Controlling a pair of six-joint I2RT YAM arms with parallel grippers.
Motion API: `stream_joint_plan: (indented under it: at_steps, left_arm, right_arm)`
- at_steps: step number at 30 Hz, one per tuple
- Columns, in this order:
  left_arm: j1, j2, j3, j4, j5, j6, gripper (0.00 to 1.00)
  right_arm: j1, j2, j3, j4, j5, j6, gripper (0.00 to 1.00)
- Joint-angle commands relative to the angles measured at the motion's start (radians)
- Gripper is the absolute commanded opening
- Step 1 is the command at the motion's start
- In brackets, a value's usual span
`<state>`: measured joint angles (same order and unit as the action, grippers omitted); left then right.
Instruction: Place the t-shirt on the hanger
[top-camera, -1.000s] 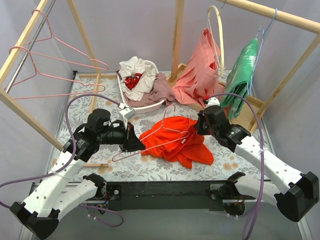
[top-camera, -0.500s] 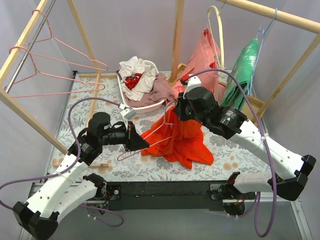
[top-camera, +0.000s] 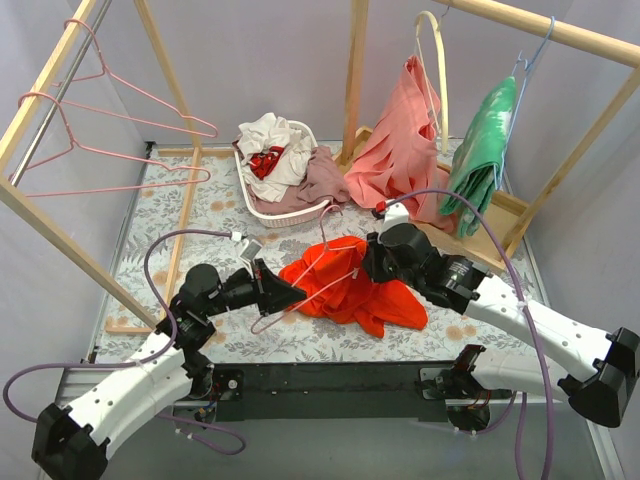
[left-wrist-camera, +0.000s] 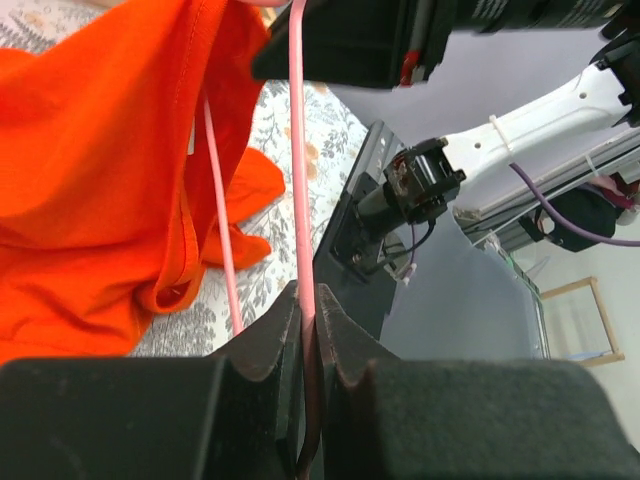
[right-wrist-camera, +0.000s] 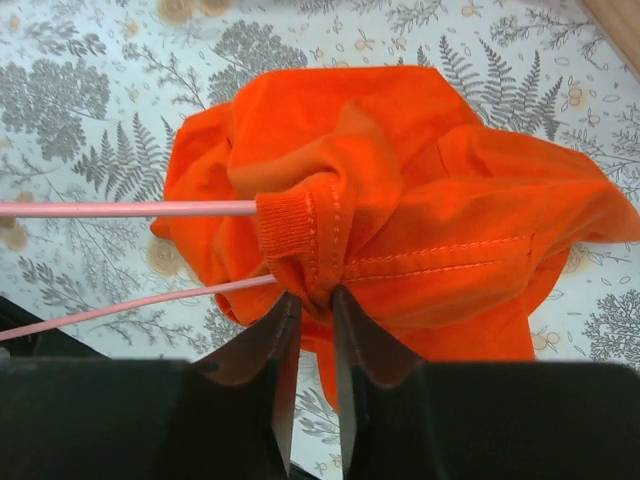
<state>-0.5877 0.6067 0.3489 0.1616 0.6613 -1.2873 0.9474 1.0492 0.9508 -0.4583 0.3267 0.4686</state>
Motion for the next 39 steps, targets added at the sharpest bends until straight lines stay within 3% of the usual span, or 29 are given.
stream_joint_plan:
  at_steps: [1, 7, 10, 16, 24, 32, 36, 38, 39]
  left_arm:
    - [-0.076, 0.072, -0.019, 0.303, -0.095, -0.017, 0.0]
    - [-0.21, 0.249, 0.012, 0.34, -0.218, 0.051, 0.0]
    - [-0.245, 0.303, 0.032, 0.355, -0.236, 0.057, 0.0]
    - [-0.276, 0.427, 0.107, 0.328, -0.236, 0.057, 0.0]
    - [-0.317, 0.534, 0.183, 0.282, -0.23, 0.065, 0.0]
    - [-0.354, 0.576, 0.219, 0.24, -0.261, 0.059, 0.0]
    - [-0.366, 0.594, 0.236, 0.224, -0.259, 0.057, 0.0]
    - [-0.368, 0.602, 0.257, 0.19, -0.276, 0.051, 0.06]
    - [-0.37, 0.607, 0.263, 0.173, -0.293, 0.048, 0.22]
  right_arm:
    - [-0.013, -0.078, -0.059, 0.135, -0.043, -0.01, 0.35]
    - [-0.015, -0.242, -0.161, 0.188, -0.04, -0.05, 0.59]
    - [-0.013, -0.304, -0.175, 0.227, -0.099, -0.1, 0.63]
    - [-0.013, -0.279, -0.135, 0.231, -0.121, -0.14, 0.64]
    - [-0.013, -0.229, -0.193, 0.343, -0.037, -0.143, 0.63]
    - [-0.013, -0.238, -0.316, 0.449, 0.084, -0.105, 0.45]
    - [-0.013, -0.27, -0.382, 0.526, 0.112, -0.107, 0.25]
    - [-0.013, -0.299, -0.417, 0.55, 0.126, -0.104, 0.08]
    - [-0.015, -0.31, -0.431, 0.561, 0.124, -0.105, 0.03]
